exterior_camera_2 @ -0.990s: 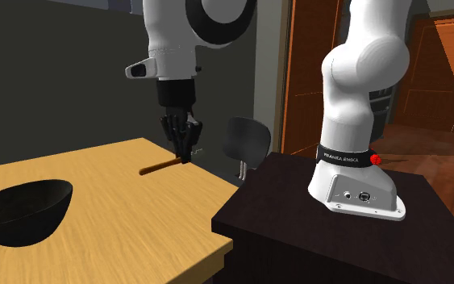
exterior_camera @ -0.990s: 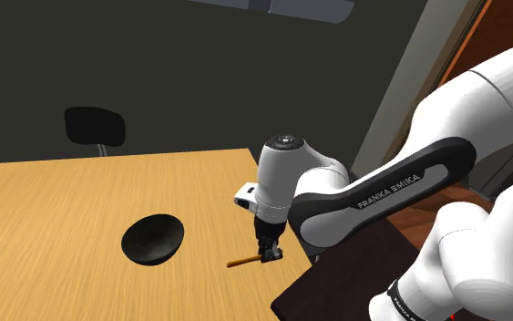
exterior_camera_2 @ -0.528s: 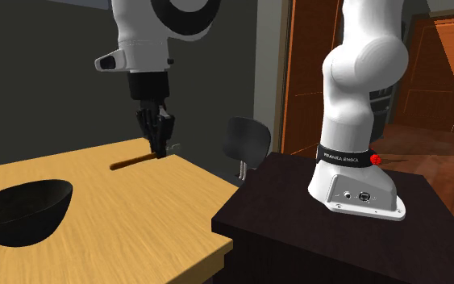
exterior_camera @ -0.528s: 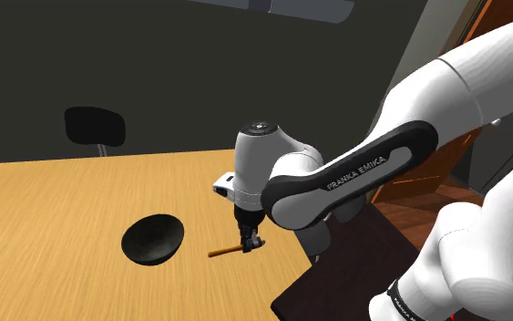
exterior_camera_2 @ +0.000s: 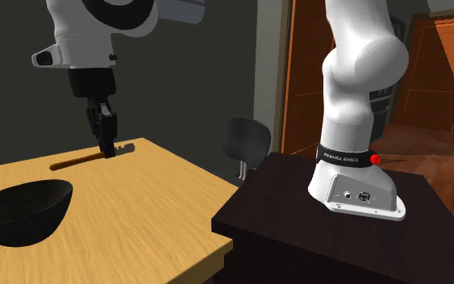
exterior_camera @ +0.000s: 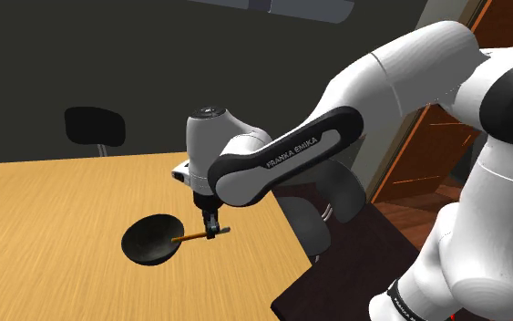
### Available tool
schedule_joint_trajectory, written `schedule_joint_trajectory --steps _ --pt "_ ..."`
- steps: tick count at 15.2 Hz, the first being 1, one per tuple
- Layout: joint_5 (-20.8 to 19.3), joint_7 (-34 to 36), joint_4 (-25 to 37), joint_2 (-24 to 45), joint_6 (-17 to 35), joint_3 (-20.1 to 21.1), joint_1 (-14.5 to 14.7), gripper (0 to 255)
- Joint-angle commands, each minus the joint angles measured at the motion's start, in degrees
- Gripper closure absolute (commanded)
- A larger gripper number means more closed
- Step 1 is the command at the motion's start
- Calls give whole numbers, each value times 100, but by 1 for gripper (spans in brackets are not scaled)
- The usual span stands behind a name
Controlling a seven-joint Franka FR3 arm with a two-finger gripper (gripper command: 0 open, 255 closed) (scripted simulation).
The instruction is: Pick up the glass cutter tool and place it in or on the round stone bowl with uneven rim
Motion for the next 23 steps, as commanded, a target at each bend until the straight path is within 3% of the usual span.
schedule_joint_trajectory --steps 1,7,11,23 --pt "-145 61 630 442 -209 -40 42 255" --pt "-444 159 2654 1742 -972 -161 278 255" --pt "-596 138 4518 2849 -1735 -262 528 255" --pt "-683 182 4240 3248 -1065 -333 551 255"
